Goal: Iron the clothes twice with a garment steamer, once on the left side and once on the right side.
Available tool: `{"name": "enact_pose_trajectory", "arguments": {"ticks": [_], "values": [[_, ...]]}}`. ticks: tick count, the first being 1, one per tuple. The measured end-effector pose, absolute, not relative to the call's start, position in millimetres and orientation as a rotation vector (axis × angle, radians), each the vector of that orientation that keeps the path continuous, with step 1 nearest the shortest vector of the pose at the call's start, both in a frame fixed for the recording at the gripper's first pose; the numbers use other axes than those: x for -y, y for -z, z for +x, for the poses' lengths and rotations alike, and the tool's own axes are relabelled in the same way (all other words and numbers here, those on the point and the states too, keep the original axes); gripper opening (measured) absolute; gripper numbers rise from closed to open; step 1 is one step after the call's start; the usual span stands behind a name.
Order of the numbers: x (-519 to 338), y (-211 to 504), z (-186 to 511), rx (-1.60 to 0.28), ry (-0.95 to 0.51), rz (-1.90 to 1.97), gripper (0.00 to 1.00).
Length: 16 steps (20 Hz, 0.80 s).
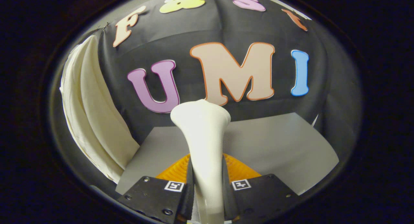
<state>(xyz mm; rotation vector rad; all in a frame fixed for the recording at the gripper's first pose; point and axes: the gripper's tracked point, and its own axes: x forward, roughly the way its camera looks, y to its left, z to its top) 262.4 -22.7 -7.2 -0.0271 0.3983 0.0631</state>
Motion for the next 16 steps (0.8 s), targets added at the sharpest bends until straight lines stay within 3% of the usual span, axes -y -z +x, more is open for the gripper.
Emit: {"name": "enact_pose_trajectory", "arguments": {"ticks": [5, 16], "values": [[25, -17, 214, -0.289, -0.007, -0.024, 0.37], [-30, -8, 83, -0.23, 0.045, 0.05, 0.37]]}}
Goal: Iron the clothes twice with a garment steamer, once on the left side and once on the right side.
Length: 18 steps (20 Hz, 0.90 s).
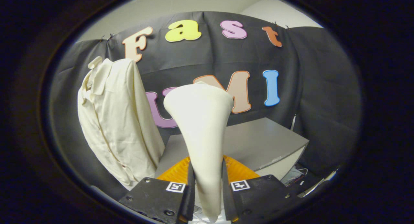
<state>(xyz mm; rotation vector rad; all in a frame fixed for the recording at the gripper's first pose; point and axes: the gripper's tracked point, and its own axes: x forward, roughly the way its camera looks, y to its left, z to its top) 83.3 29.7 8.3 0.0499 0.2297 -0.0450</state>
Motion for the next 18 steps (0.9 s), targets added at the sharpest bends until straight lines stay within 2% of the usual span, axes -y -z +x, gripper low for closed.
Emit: {"name": "enact_pose_trajectory", "arguments": {"ticks": [10, 18], "values": [[-150, -39, 13, -0.127, 0.042, 0.035, 0.36], [-264, -37, 23, -0.139, -0.031, 0.08, 0.36]]}}
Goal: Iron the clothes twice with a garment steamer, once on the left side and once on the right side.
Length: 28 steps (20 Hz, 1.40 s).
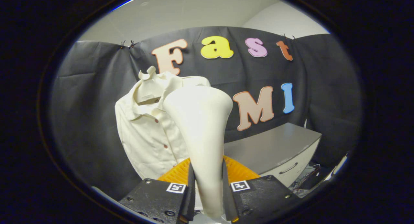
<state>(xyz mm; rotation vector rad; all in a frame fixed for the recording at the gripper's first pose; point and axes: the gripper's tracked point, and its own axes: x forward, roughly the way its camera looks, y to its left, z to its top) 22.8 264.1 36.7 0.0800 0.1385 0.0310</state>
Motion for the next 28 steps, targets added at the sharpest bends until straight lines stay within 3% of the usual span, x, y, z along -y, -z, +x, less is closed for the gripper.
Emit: {"name": "enact_pose_trajectory", "arguments": {"ticks": [14, 28], "values": [[-434, -11, 95, -0.154, -0.146, -0.017, 0.36], [-469, 28, 136, -0.182, -0.052, -0.019, 0.36]]}}
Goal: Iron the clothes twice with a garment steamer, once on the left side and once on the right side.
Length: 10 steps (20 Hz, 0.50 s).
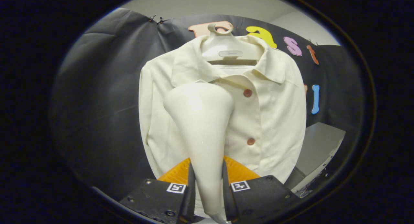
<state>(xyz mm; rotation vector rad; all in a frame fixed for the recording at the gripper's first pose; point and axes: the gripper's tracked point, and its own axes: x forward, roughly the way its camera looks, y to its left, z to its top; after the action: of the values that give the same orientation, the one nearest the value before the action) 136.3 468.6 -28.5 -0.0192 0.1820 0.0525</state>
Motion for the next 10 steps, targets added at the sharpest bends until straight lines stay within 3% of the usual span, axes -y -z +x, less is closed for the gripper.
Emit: {"name": "enact_pose_trajectory", "arguments": {"ticks": [10], "values": [[-458, 112, 135, -0.306, -0.04, -0.109, 0.36]]}}
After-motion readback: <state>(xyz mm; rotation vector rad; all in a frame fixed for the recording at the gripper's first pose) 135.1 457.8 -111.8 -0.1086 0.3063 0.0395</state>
